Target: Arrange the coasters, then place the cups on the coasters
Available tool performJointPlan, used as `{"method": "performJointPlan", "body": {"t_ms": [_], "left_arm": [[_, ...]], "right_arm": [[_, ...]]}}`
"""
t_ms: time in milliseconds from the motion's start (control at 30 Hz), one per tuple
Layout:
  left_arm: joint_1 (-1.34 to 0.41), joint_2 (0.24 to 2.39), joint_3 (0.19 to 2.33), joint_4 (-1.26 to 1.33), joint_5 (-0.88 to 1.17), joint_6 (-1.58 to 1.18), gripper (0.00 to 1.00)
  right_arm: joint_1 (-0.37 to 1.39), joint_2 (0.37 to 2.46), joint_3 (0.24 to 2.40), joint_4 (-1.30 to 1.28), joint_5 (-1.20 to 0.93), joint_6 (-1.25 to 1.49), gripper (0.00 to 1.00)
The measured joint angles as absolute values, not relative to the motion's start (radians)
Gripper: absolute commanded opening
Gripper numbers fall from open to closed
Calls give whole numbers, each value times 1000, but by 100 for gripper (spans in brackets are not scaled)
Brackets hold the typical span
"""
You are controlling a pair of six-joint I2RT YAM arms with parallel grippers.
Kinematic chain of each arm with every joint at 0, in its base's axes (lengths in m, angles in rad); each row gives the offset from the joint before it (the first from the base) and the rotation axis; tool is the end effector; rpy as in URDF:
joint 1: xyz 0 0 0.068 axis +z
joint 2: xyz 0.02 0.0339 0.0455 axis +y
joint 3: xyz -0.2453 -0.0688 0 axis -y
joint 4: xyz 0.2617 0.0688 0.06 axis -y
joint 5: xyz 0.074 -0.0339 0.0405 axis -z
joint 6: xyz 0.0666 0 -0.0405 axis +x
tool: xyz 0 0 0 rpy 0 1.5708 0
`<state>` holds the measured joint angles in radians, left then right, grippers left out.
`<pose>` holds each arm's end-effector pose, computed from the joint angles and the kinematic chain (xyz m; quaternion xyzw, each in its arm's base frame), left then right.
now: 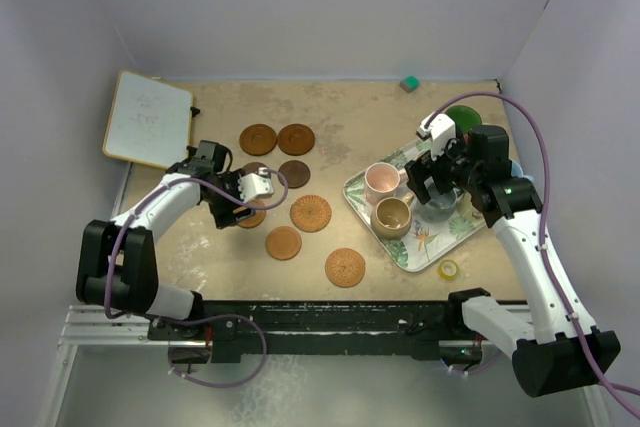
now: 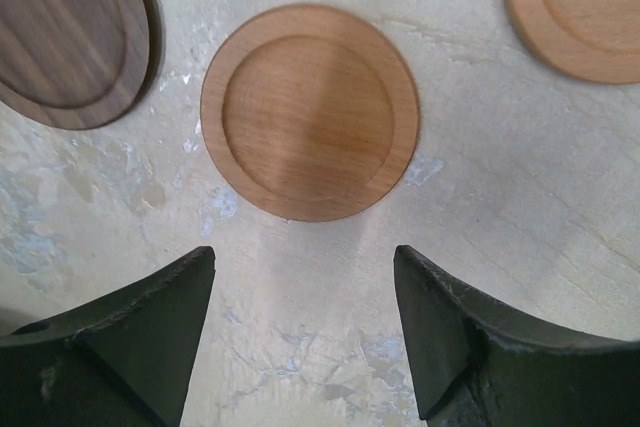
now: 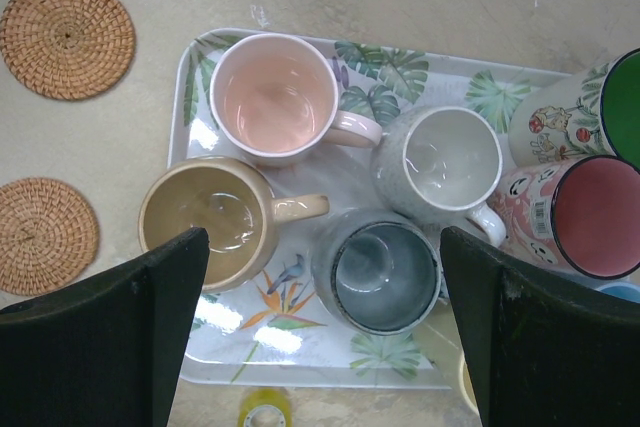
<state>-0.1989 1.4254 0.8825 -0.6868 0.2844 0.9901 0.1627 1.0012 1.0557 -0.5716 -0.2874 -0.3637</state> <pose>0.2763 -0.0748 0.1424 0.5663 0.7947 -0.0641 0.2089 0.2590 0.0617 0.3261 -0.2921 0.8073 0.0732 0.5075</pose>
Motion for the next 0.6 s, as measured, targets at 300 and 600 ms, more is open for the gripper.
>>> {"method": "performJointPlan", "body": {"t_ms": [300,600], "left_arm": [[-165,1536,876,-666,285,987,69],[-164,1570,873,-641,289,965,64]], "right_arm": [[162,1001,1056,-572,-288,-364,100],[162,1001,1056,-572,-290,-364,100]]}}
